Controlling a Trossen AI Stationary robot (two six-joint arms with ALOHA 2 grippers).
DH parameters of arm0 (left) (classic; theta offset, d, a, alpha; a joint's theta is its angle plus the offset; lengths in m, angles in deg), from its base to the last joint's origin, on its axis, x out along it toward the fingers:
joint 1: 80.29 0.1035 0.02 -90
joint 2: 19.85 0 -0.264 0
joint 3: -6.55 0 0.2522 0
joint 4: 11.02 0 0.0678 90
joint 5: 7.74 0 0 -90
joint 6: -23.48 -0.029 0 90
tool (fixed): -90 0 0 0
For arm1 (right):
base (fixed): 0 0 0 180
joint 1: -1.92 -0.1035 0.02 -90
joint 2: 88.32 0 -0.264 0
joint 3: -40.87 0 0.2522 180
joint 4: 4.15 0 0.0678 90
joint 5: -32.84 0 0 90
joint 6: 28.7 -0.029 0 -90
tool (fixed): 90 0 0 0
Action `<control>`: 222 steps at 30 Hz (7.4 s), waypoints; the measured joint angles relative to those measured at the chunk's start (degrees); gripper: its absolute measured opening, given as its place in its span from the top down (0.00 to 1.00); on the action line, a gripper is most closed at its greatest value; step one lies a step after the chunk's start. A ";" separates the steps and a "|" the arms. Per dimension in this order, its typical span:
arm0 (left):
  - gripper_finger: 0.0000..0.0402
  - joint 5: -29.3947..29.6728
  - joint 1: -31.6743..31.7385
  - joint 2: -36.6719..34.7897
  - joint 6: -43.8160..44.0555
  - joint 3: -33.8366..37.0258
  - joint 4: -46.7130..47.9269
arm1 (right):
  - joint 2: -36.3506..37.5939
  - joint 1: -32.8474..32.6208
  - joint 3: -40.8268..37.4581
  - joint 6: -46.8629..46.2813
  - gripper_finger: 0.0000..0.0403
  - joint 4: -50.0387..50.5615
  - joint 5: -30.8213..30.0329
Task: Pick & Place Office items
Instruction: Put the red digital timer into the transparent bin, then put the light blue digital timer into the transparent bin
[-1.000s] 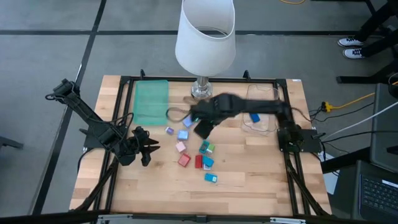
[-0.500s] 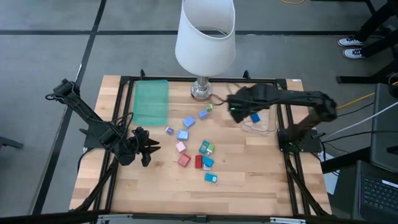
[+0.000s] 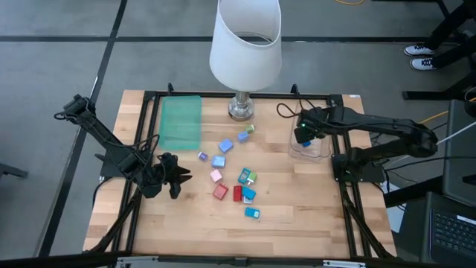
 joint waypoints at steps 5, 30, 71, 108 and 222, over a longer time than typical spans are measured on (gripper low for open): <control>0.72 0.06 0.00 0.00 2.82 0.00 0.00 | -0.34 2.35 -2.72 1.13 0.40 -3.23 0.12; 0.72 7.89 7.72 -0.02 5.94 0.00 -7.53 | -0.71 2.59 -1.51 17.25 0.45 -31.82 36.47; 0.72 -4.74 13.07 0.37 -10.79 0.00 -11.21 | -44.20 -47.37 25.78 -8.15 0.52 -34.23 19.07; 0.72 -6.40 13.07 1.84 -15.15 -0.07 -11.17 | -53.44 -47.03 26.61 1.18 0.52 -42.19 20.65; 0.50 -52.03 41.67 67.47 -7.63 -55.87 6.14 | -17.89 -15.00 26.11 25.35 0.52 -19.92 18.63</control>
